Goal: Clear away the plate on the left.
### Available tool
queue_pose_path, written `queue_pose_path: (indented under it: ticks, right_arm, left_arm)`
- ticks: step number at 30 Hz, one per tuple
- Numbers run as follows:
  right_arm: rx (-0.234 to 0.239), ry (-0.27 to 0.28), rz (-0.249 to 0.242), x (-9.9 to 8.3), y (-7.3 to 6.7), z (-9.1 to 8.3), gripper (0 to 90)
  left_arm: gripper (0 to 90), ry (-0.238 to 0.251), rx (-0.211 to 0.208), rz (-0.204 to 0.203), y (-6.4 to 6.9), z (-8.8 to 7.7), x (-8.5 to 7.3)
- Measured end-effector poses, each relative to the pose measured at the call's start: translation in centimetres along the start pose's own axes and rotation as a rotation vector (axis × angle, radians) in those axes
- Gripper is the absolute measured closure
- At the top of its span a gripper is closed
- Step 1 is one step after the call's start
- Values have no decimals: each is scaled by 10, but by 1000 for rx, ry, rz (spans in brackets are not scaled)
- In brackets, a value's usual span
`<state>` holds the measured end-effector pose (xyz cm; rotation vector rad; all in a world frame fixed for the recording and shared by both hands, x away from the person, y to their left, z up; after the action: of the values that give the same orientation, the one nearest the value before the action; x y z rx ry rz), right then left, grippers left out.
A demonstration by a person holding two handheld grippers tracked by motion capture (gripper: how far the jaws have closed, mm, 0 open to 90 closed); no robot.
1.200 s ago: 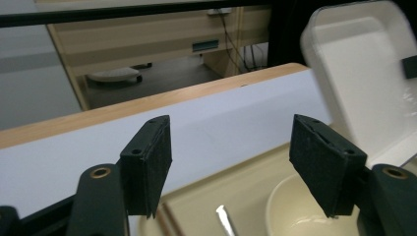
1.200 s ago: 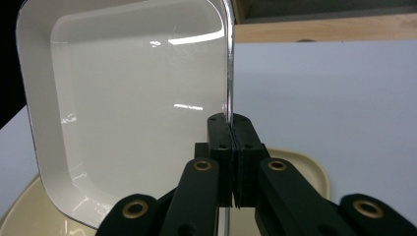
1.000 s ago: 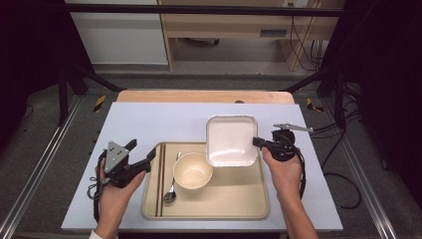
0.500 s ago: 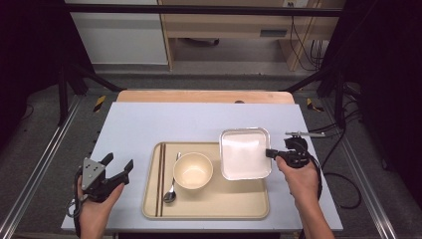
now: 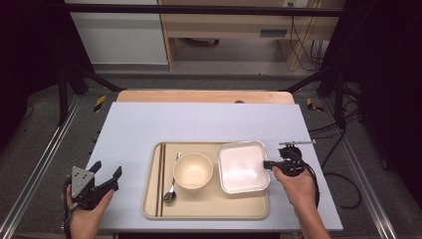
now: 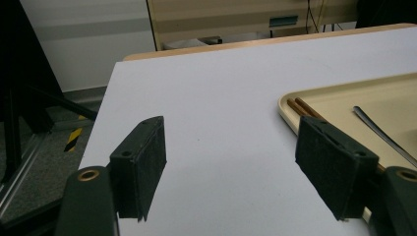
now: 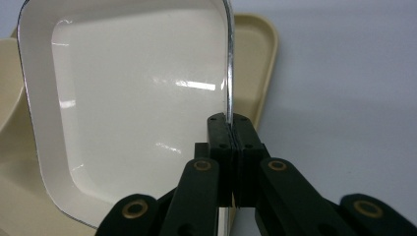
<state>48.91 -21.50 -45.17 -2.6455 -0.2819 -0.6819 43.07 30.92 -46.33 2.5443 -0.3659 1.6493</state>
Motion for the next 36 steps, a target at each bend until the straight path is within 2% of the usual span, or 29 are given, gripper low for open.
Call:
queue_pose_path:
  ticks: [8,14,30,36]
  right_arm:
    - [10,-36,18,-12,3,14,890]
    - [33,-33,39,-14,0,19,889]
    - [41,16,69,-23,-5,32,886]
    - [55,64,60,-24,-3,33,793]
  left_arm:
    - [277,-1,0,8,1,0,0]
    - [278,-2,-2,13,3,0,0]
    - [291,-12,0,30,5,1,0]
    - [290,-9,7,34,4,1,0]
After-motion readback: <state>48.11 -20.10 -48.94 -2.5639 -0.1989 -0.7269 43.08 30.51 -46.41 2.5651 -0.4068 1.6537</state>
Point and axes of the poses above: each handheld gripper's, and its own axes: z roughly forward along the jaws, x roughly out of its top, y roughly to its right, the point moved 4 cm from there along z, roughly forward along the jaws, and after that the axes turned 6 degrees about -y, right-handed, at the moved point
